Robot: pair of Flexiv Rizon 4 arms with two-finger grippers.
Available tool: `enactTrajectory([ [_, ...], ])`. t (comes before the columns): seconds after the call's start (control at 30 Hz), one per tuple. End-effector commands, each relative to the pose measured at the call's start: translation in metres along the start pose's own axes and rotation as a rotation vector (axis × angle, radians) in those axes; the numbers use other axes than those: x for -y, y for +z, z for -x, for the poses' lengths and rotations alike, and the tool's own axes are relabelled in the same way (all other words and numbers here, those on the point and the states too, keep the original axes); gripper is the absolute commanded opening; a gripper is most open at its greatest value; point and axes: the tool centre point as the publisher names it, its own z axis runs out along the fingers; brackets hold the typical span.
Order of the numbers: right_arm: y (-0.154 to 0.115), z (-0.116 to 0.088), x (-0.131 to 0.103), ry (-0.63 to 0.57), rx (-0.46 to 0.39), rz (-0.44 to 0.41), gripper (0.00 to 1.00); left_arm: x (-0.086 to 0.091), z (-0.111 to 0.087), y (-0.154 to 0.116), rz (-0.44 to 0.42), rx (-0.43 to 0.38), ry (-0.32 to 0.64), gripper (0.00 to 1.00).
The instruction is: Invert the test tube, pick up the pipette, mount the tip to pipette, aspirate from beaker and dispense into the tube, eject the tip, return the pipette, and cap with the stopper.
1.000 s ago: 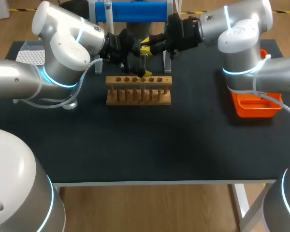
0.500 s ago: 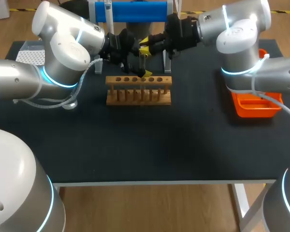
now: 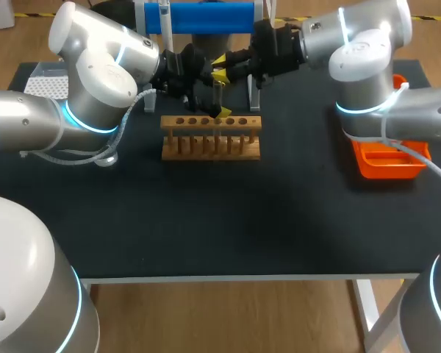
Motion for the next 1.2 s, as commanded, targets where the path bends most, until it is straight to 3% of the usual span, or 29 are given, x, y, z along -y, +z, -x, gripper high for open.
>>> enactTrajectory([
  [0.03, -0.0015, -0.0007, 0.0005, 0.000, -0.007, -0.003, 0.00, 0.0000, 0.0008, -0.0001, 0.001, -0.003, 0.000, 1.00],
  [0.7, 0.0031, -0.0060, 0.0071, 0.005, -0.018, -0.019, 0.00, 0.0000, 0.0008, -0.0001, 0.001, -0.003, 0.000, 1.00],
  [1.2, -0.0041, -0.0061, -0.0025, -0.003, -0.011, -0.002, 0.00, 0.0000, 0.0008, -0.0001, 0.001, -0.003, 0.000, 1.00],
])
